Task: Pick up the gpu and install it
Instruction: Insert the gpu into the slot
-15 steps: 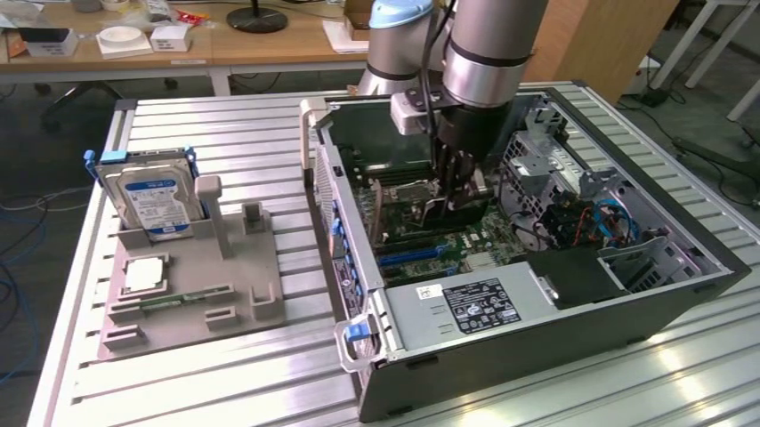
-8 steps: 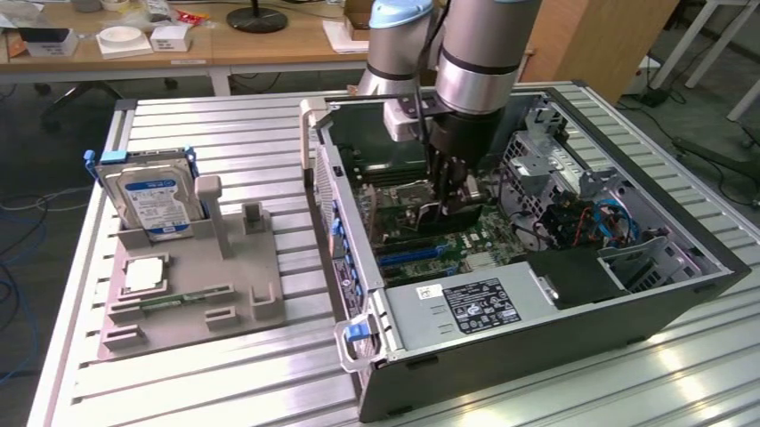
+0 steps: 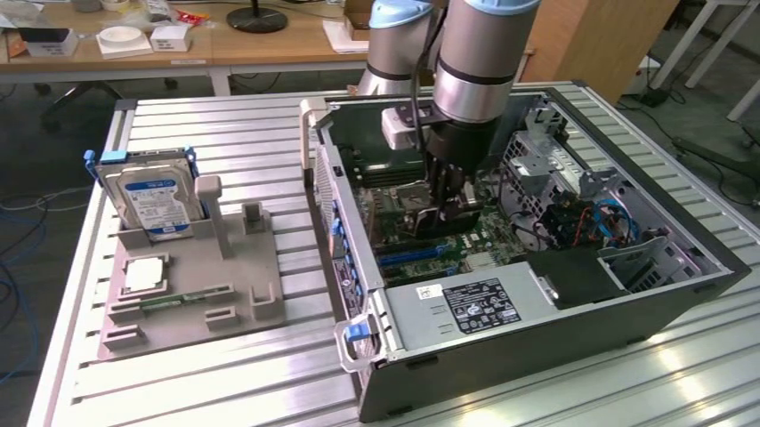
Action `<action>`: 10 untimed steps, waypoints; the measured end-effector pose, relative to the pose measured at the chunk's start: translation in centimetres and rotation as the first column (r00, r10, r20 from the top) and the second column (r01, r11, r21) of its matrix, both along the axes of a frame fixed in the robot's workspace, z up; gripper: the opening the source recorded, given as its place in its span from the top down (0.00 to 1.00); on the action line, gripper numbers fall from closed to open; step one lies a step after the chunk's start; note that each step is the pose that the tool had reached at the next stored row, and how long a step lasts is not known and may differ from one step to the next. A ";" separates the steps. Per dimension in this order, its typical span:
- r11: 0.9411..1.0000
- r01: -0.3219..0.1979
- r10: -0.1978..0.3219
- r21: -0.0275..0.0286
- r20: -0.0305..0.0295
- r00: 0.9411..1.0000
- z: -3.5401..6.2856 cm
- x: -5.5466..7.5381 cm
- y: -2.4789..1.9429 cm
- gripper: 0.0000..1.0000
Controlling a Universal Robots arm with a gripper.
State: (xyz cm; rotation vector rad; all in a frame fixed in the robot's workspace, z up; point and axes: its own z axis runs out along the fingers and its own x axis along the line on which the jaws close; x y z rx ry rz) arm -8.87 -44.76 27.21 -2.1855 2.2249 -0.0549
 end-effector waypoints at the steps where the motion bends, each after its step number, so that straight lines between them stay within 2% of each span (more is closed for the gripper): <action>1: 1.000 0.000 0.000 0.000 0.000 1.000 -0.07 0.0 -0.01 0.74; 10: 1.000 0.000 0.000 0.000 0.000 1.000 -0.70 -0.3 -0.05 0.74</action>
